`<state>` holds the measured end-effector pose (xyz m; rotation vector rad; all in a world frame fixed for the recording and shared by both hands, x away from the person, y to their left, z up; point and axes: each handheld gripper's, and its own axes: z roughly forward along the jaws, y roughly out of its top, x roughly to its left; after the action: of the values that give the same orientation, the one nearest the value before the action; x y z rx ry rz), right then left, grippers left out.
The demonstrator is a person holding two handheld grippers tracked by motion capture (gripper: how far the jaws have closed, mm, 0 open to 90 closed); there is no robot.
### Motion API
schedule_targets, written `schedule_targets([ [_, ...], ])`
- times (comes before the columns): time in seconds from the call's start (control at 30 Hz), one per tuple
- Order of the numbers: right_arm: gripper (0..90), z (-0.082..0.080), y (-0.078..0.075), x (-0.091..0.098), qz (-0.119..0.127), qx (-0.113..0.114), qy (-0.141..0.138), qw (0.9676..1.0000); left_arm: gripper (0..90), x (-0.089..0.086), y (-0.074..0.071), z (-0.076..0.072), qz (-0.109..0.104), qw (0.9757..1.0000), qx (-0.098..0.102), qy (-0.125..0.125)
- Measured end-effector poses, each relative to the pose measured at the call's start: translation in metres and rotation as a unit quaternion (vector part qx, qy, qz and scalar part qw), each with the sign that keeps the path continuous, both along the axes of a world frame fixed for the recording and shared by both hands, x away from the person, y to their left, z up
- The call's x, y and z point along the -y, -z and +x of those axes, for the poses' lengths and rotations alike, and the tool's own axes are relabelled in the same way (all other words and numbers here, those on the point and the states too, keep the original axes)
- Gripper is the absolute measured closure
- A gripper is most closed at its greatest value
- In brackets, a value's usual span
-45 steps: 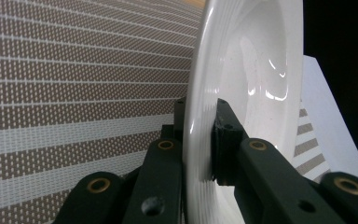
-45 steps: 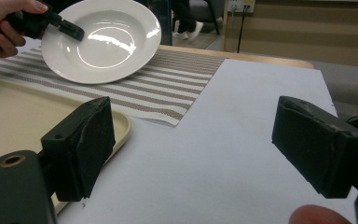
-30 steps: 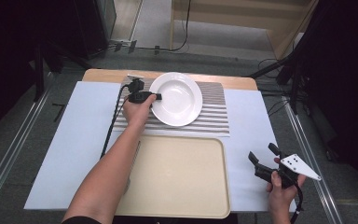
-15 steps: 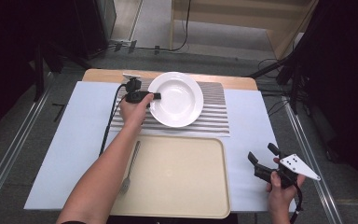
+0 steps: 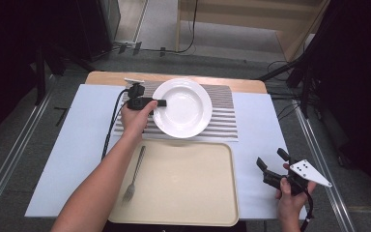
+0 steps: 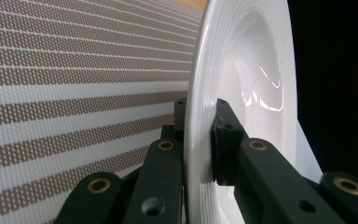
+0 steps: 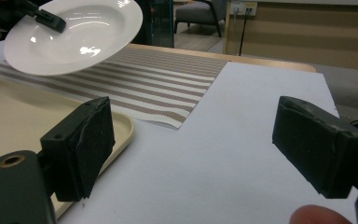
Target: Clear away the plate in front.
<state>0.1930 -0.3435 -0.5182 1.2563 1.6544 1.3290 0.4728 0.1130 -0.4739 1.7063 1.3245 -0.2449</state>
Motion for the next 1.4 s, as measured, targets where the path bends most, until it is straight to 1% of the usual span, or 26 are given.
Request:
schedule_targets([
  [0.13, 13.9, 0.0, 0.0, -0.001, -0.003, 0.0, -0.002, 1.0, 81.6, -0.001, -0.002, -0.007, -0.004, 0.9999, -0.002, 0.009],
  [0.33, 13.7, 0.0, 0.0, -0.002, -0.001, 0.0, -0.003, 1.0, 81.6, -0.006, -0.006, -0.018, -0.012, 0.9997, 0.001, 0.022],
  [0.47, 13.5, 0.0, 0.0, -0.003, -0.002, 0.002, -0.007, 1.0, 81.5, -0.009, -0.008, -0.026, -0.01, 0.9995, 0.003, 0.03],
  [0.5, 13.5, 0.0, -0.001, -0.003, -0.002, 0.001, -0.006, 1.0, 81.5, -0.01, -0.009, -0.028, -0.008, 0.9994, 0.002, 0.035],
  [0.63, 13.5, -0.001, -0.001, -0.004, -0.002, 0.002, -0.006, 1.0, 81.5, -0.012, -0.01, -0.036, -0.009, 0.9989, 0.005, 0.045],
  [0.67, 13.5, -0.001, -0.001, -0.004, -0.003, 0.002, -0.006, 1.0, 81.5, -0.013, -0.01, -0.038, -0.011, 0.9989, 0.004, 0.045],
  [0.73, 13.5, -0.001, -0.001, -0.004, -0.002, 0.002, -0.006, 1.0, 81.6, -0.015, -0.009, -0.041, -0.015, 0.9988, 0.004, 0.048],
  [0.77, 13.5, -0.001, -0.001, -0.004, -0.002, 0.002, -0.006, 1.0, 81.6, -0.017, -0.009, -0.043, -0.013, 0.9987, 0.005, 0.048],
  [0.87, 13.5, -0.001, -0.001, -0.004, -0.003, 0.002, -0.006, 1.0, 81.5, -0.02, -0.008, -0.049, -0.015, 0.9986, 0.004, 0.051],
  [0.97, 13.5, -0.001, -0.001, -0.005, -0.004, 0.002, -0.007, 1.0, 81.5, -0.023, -0.007, -0.055, -0.02, 0.9984, 0.0, 0.052],
  [1.0, 13.5, -0.001, -0.001, -0.005, -0.005, 0.001, -0.007, 1.0, 81.5, -0.024, -0.008, -0.056, -0.019, 0.9982, 0.0, 0.058],
  [1.03, 13.5, -0.001, -0.001, -0.005, -0.006, 0.002, -0.007, 1.0, 81.5, -0.024, -0.008, -0.058, -0.02, 0.9981, 0.002, 0.058],
  [1.2, 13.5, -0.001, -0.001, -0.006, -0.007, 0.001, -0.007, 1.0, 81.5, -0.028, -0.005, -0.067, -0.023, 0.9977, -0.001, 0.064],
  [1.4, 13.5, -0.001, -0.001, -0.007, -0.007, 0.0, -0.007, 1.0, 81.4, -0.033, -0.001, -0.078, -0.02, 0.9975, -0.002, 0.069],
])
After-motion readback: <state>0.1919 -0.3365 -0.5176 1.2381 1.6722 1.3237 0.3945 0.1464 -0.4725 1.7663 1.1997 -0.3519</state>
